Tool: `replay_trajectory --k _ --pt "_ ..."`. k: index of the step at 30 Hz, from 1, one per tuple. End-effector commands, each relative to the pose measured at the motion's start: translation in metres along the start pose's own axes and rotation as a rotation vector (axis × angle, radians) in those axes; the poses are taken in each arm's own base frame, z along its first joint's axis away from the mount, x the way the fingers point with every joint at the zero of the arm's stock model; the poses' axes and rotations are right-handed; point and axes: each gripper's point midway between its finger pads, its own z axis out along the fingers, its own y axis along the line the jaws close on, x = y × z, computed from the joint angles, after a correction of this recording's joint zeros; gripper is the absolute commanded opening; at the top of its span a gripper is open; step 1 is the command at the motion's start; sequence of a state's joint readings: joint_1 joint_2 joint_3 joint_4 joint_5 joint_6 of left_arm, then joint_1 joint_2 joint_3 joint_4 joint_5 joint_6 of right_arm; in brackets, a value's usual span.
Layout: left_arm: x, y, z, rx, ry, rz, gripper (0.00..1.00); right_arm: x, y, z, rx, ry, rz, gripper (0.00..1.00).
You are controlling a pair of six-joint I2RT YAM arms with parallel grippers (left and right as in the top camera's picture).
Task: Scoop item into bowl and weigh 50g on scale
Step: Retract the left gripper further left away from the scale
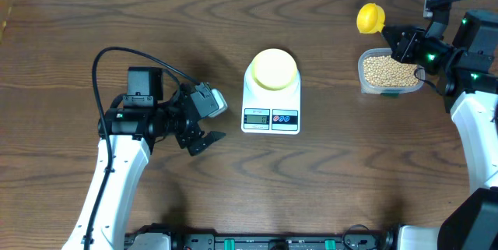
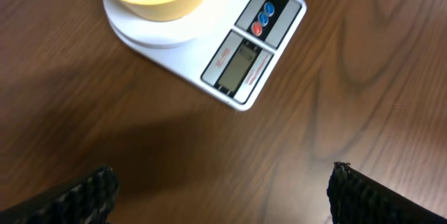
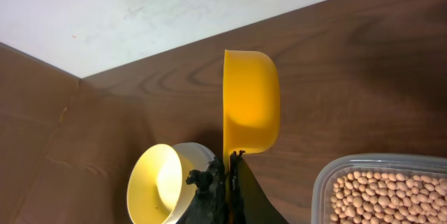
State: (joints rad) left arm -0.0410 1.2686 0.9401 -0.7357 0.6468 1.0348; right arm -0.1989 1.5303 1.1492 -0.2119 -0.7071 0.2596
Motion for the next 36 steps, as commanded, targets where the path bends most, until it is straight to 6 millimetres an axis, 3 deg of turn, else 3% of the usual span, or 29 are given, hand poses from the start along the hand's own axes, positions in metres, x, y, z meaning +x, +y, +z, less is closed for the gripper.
replay_trajectory --k 1,11,15,24,36 --pt "0.006 0.007 0.001 -0.018 0.028 0.053 0.98 -0.013 0.009 -0.009 -0.007 -0.033 -0.029 0.01" --pt "-0.004 0.018 0.017 0.006 -0.044 0.065 0.98 -0.013 0.009 -0.009 -0.006 -0.034 -0.04 0.01" --pt "-0.004 0.019 0.017 0.004 -0.047 0.067 0.98 -0.014 0.008 -0.009 -0.002 -0.035 -0.04 0.01" --pt "0.004 0.042 0.006 -0.07 -0.06 0.029 0.98 -0.014 0.005 -0.009 0.013 -0.038 -0.047 0.01" --pt "-0.003 0.038 0.005 -0.046 -0.103 0.03 0.98 -0.014 0.005 -0.009 0.016 -0.039 -0.047 0.01"
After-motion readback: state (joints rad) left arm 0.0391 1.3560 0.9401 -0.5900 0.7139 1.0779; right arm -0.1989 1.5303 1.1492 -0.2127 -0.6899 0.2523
